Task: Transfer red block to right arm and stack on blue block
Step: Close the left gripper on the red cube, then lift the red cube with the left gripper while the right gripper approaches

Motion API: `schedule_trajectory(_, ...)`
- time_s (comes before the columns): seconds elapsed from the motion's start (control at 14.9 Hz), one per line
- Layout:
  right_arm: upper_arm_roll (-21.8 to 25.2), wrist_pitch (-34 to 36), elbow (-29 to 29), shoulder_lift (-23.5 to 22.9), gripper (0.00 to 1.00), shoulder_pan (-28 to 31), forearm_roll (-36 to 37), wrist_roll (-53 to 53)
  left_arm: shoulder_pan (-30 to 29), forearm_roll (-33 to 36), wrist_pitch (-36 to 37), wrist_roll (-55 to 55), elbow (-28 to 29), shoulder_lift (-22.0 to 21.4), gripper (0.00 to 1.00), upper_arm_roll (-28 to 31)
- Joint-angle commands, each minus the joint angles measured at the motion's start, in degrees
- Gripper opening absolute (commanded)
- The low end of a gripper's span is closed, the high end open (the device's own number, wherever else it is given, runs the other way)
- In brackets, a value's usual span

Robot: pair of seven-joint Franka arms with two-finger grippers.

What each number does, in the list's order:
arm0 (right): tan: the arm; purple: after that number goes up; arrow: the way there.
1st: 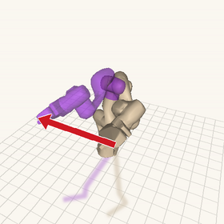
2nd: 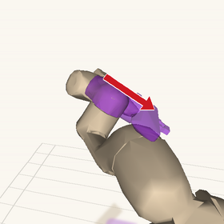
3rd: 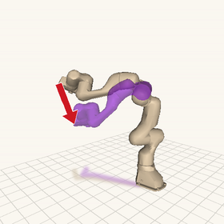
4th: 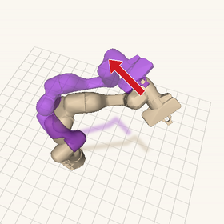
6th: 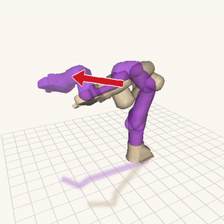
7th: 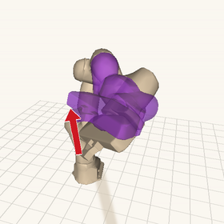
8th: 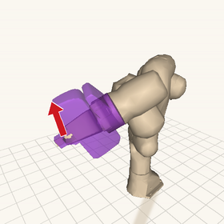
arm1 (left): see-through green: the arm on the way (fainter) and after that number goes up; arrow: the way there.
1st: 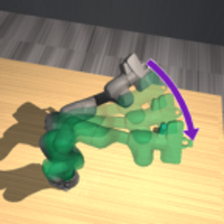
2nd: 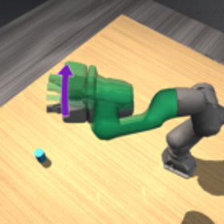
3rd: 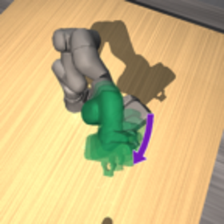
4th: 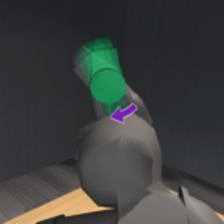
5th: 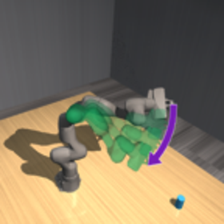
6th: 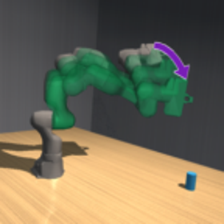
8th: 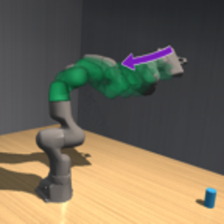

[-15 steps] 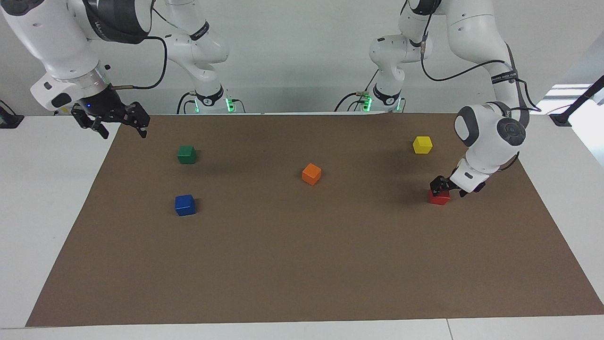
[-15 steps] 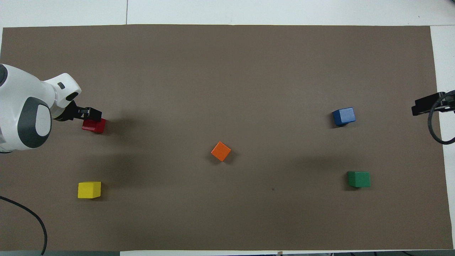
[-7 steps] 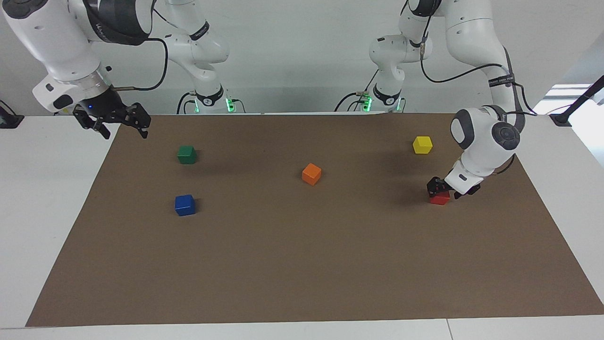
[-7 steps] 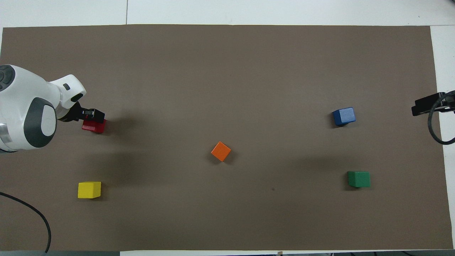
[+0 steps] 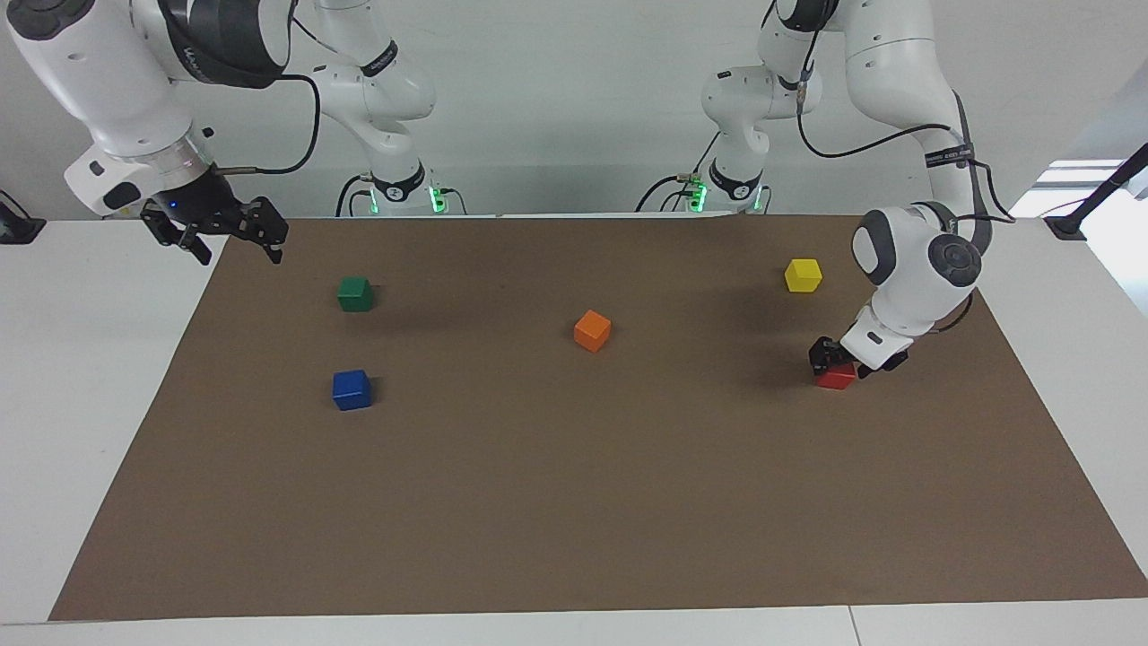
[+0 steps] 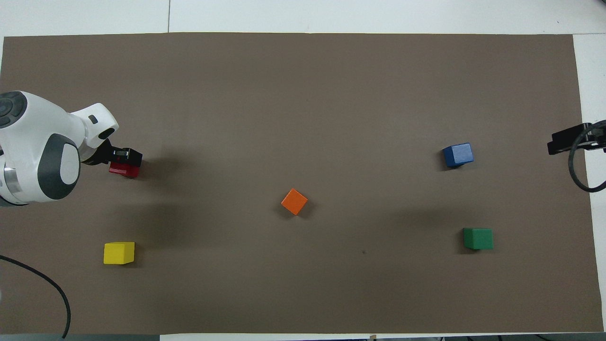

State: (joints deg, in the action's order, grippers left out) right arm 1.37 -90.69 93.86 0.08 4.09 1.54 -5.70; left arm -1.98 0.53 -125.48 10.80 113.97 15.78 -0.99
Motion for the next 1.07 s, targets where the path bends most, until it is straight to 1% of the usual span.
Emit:
schedule_trajectory(0.0, -0.05, -0.80, 2.29, 1.76, 1.00, 0.13, -0.74, 1.13, 0.22, -0.62, -1.08, -0.25, 1.25, -0.57, 0.00, 0.37)
schedule_trajectory(0.13, -0.05, -0.89, 2.29, 2.02, 1.00, 0.13, -0.74, 1.13, 0.13, -0.62, -0.47, -3.31, 0.73, -0.57, 0.00, 0.28)
schedule_trajectory(0.27, -0.05, -0.89, 2.38, 2.03, 1.00, 0.13, -0.74, 1.56, 0.31, -3.67, 2.15, -9.80, -2.42, -0.57, 0.00, 0.19)
schedule_trajectory(0.47, -0.05, -0.89, 2.47, 2.03, 1.00, 0.13, -1.01, 1.74, 0.40, -9.04, 10.05, -15.96, -9.18, -1.01, 0.00, -0.16)
schedule_trajectory(0.67, -0.05, -1.85, 2.12, 1.68, 1.00, 0.21, -2.94, 1.57, 1.98, -14.14, 18.24, -25.97, -15.34, -1.89, 0.00, -0.42)
schedule_trajectory(0.74, -0.05, -2.03, 2.21, 1.59, 1.00, 0.65, -4.60, 1.57, 3.11, -15.98, 20.00, -30.36, -17.10, -2.41, 0.00, -0.86)
schedule_trajectory(0.87, 0.12, -2.12, 2.29, 1.41, 1.00, 1.35, -10.39, 1.39, 4.79, -19.23, 23.51, -39.85, -20.44, -3.64, 0.00, -1.12)
schedule_trajectory(0.94, 0.04, -2.12, 2.47, 1.32, 1.00, 1.88, -12.07, 1.13, 5.32, -21.77, 24.92, -44.68, -21.24, -4.78, 0.00, -1.91)
schedule_trajectory(1.01, 0.04, -2.12, 2.47, 1.15, 1.00, 1.97, -15.74, 1.04, 5.49, -24.85, 25.20, -49.95, -21.25, -6.10, 0.00, -2.87)
